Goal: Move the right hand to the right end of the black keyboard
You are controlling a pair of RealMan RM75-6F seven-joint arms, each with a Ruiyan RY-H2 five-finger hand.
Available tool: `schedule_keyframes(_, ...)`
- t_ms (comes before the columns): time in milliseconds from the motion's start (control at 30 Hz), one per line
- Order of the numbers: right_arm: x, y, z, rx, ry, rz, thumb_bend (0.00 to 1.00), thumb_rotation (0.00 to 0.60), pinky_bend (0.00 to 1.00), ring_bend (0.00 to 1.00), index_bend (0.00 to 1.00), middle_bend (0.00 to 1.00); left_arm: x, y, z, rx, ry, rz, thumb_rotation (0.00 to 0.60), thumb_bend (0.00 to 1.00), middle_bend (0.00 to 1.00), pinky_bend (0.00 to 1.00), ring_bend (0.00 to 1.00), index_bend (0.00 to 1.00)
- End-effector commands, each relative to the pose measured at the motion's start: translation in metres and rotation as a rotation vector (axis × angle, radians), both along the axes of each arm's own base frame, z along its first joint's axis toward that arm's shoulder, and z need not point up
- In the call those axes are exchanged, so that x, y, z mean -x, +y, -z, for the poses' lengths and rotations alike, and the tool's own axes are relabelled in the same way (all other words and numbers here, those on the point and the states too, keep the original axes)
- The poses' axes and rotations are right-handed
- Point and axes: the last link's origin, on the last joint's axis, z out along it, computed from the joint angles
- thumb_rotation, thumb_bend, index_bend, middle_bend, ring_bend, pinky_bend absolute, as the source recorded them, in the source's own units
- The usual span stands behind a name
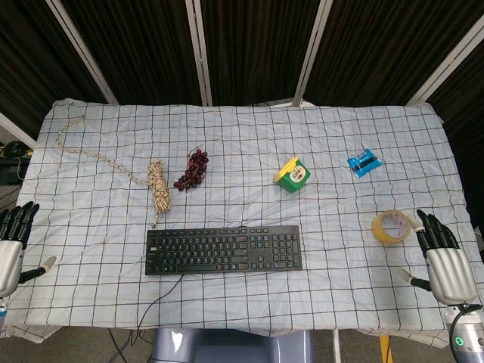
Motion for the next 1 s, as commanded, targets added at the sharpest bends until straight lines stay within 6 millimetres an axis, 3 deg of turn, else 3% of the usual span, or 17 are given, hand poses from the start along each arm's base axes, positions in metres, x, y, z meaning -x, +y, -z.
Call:
schedule_keyframes(33,0.0,0.001,0.001,-0.009,0.009,0.005,0.05,0.6,0.14,0.0,0.04,0.0,0.0,0.0,0.0,0.001,0.0,-0.002,0.6,0.12,0.0,0.0,0.0,0.0)
schedule_keyframes(767,-0.015,0.0,0.012,-0.048,0.035,-0.049,0.06,0.6,0.13,0.0,0.04,0.0,-0.001,0.0,-0.002,-0.01,0.007,0.003,0.6,0.12,0.0,0.0,0.0,0.0)
schedule_keyframes(800,-0.017,-0.001,0.013,-0.055,0.038,-0.056,0.06,0.6,0.15,0.01,0.05,0.04,-0.001,0.0,-0.002,-0.011,0.005,0.003,0.6,0.12,0.0,0.0,0.0,0.0)
schedule_keyframes(867,-0.027,-0.009,0.016,-0.067,0.078,-0.105,0.07,0.6,0.31,0.17,0.06,0.21,-0.002,0.0,-0.004,-0.033,0.001,0.012,0.6,0.12,0.0,0.0,0.0,0.0)
schedule_keyframes(933,-0.036,-0.016,0.019,-0.086,0.113,-0.123,0.08,0.6,0.54,0.46,0.09,0.48,-0.003,0.0,-0.004,-0.05,-0.008,0.02,0.6,0.12,0.0,0.0,0.0,0.0)
schedule_keyframes(1000,-0.042,-0.02,0.022,-0.099,0.134,-0.13,0.1,0.6,0.63,0.6,0.11,0.62,-0.002,0.0,-0.004,-0.057,-0.011,0.023,0.6,0.12,0.0,0.0,0.0,0.0)
